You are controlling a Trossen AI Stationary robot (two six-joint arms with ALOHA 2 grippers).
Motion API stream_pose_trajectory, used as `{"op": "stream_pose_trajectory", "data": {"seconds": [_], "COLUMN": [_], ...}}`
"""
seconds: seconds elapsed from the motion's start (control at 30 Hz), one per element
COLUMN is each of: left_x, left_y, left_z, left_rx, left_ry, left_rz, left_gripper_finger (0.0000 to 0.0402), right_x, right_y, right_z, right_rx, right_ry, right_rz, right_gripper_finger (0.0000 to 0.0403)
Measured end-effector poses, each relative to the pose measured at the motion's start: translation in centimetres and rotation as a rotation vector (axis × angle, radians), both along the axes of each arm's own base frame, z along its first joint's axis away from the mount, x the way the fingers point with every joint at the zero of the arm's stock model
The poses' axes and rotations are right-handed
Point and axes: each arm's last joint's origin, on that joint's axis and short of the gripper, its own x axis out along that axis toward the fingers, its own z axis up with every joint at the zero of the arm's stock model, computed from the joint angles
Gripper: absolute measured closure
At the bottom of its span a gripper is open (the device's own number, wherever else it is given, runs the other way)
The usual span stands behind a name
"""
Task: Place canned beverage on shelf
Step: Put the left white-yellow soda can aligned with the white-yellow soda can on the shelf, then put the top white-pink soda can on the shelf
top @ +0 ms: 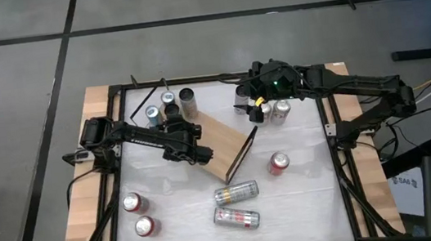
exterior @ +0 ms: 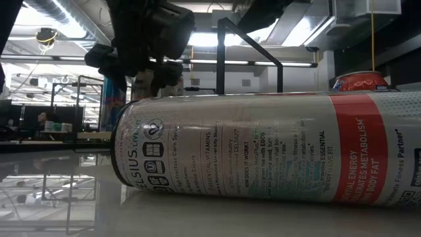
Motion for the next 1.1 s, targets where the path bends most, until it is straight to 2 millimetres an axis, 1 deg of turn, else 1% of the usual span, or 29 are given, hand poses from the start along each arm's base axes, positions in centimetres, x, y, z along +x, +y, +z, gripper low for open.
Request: {"op": "stream_pose_trajectory", "data": {"seconds": [0.27, 0.43, 0.57, 0.7, 0.83, 1.1], "left_x": [0.2, 0.7, 1.0, 1.3, 2.1, 3.3], "left_y": [-0.1, -0.6, -1.1, -1.6, -1.8, -1.9], "left_z": [0.0, 0.9, 2.5, 4.3, 6.3, 10.3], "left_rx": [0.001, 0.0, -0.003, -0.046, -0.093, -0.111], "left_ry": [-0.043, -0.078, -0.066, 0.007, 0.095, 0.237], "left_rz": [0.0, -0.004, -0.023, -0.077, -0.192, -0.408], "left_gripper_finger": [0.0076, 0.0079, 0.0079, 0.0076, 0.0077, 0.008], "right_x": [0.0, 0.0, 0.0, 0.0, 0.0, 0.0], "right_y": [0.0, 0.0, 0.0, 0.0, 0.0, 0.0], "right_z": [0.0, 0.0, 0.0, 0.0, 0.0, 0.0], "right_rx": [0.0, 0.0, 0.0, 0.0, 0.0, 0.0], "right_ry": [0.0, 0.0, 0.0, 0.0, 0.0, 0.001], "right_rz": [0.0, 0.0, 0.0, 0.0, 0.0, 0.0], "right_gripper_finger": [0.0054, 0.0054, 0.0054, 0.0054, 0.0054, 0.0054]}}
